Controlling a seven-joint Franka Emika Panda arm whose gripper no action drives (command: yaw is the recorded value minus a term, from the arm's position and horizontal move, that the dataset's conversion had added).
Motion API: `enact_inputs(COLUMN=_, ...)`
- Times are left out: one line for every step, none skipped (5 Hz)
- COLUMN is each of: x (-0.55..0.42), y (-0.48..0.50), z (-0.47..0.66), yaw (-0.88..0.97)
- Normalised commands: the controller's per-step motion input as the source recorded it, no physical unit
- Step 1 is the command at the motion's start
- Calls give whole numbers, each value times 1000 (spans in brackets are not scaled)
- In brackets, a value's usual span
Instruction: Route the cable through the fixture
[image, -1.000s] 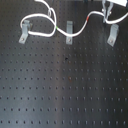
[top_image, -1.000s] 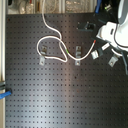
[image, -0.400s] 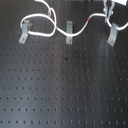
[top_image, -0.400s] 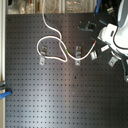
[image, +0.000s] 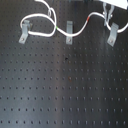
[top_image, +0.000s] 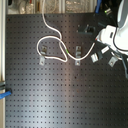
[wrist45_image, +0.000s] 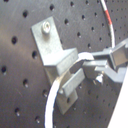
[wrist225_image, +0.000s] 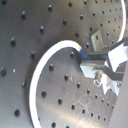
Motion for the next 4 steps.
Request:
enact_inputs(x=0, y=1, z=71, yaw=-877)
enact_inputs(x=0, y=1, z=36, yaw=-903)
enact_inputs(x=0, y=0, z=19, yaw=-906)
enact_inputs(x=0, y=0, z=17, yaw=-906)
